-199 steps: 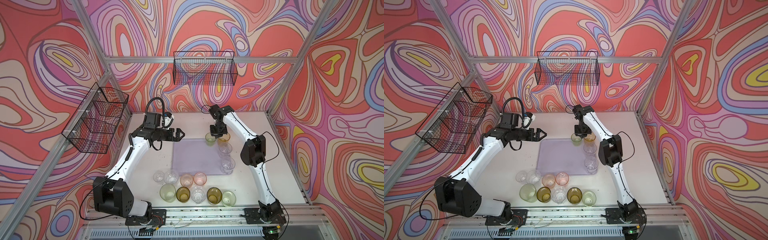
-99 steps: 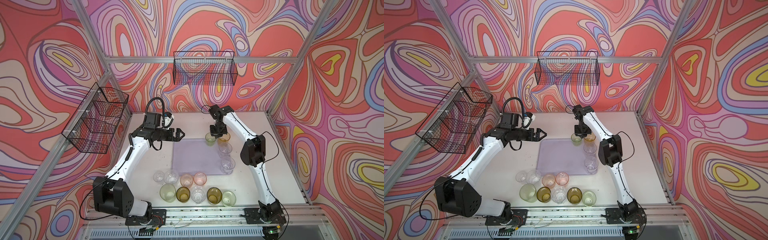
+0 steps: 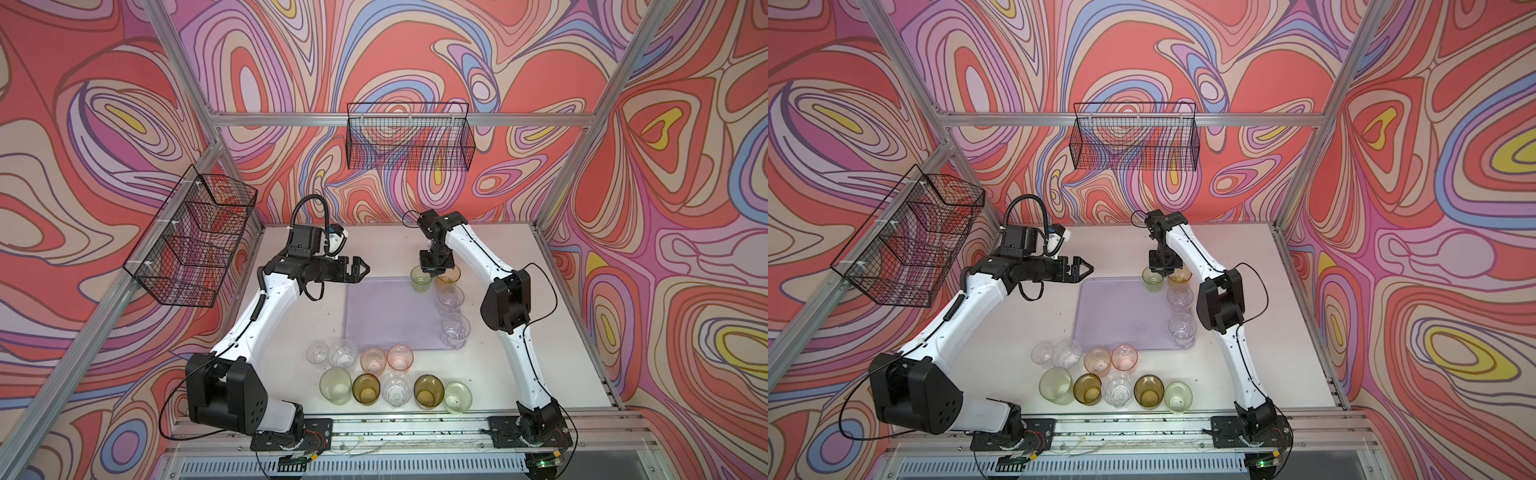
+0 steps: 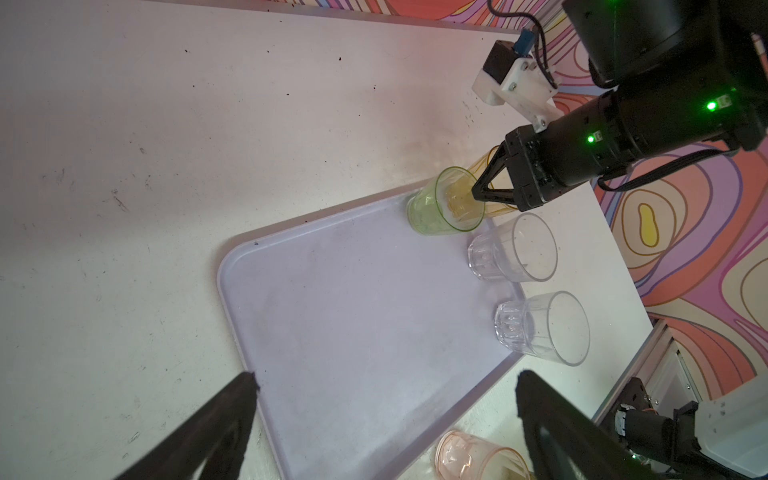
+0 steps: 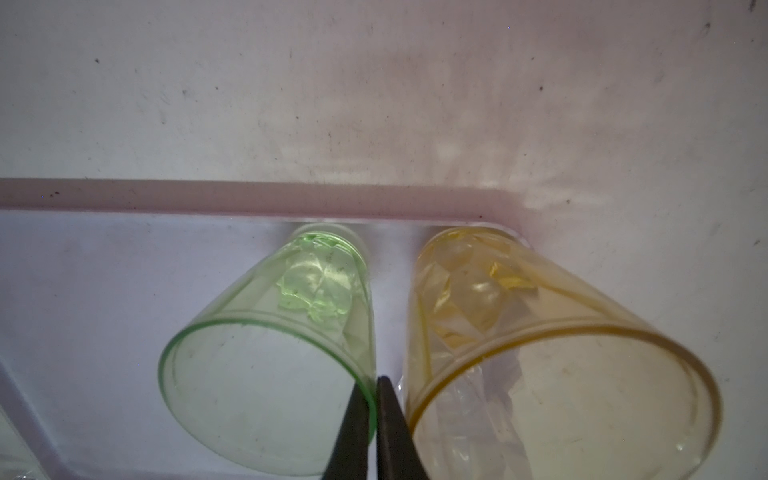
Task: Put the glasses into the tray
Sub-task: 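Open the right gripper to release the light-green glass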
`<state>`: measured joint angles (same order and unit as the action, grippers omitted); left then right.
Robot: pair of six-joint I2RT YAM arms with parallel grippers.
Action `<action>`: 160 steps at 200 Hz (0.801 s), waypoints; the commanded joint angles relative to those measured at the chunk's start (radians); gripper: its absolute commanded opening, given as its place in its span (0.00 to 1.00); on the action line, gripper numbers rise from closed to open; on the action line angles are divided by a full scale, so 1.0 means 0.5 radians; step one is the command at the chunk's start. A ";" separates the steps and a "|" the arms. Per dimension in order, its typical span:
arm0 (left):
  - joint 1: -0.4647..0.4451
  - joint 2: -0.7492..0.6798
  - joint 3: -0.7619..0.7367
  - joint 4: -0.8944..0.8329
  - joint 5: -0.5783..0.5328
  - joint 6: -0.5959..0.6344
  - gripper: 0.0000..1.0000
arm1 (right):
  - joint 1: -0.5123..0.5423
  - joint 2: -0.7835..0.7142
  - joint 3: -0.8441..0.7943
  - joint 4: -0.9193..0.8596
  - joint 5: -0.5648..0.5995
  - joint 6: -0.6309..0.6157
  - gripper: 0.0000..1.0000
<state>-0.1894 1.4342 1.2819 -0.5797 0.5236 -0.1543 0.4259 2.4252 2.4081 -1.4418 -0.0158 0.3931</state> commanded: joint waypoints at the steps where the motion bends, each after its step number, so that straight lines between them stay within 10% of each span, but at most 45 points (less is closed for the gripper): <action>1: -0.005 -0.037 -0.027 0.011 0.024 -0.001 1.00 | -0.008 0.033 -0.015 0.029 0.029 -0.004 0.07; 160: -0.005 -0.061 -0.030 0.012 0.021 -0.001 1.00 | -0.004 -0.201 -0.167 0.218 -0.062 0.010 0.15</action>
<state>-0.1894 1.4338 1.2819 -0.5797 0.5236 -0.1543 0.4259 2.4065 2.3680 -1.3853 -0.0269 0.3939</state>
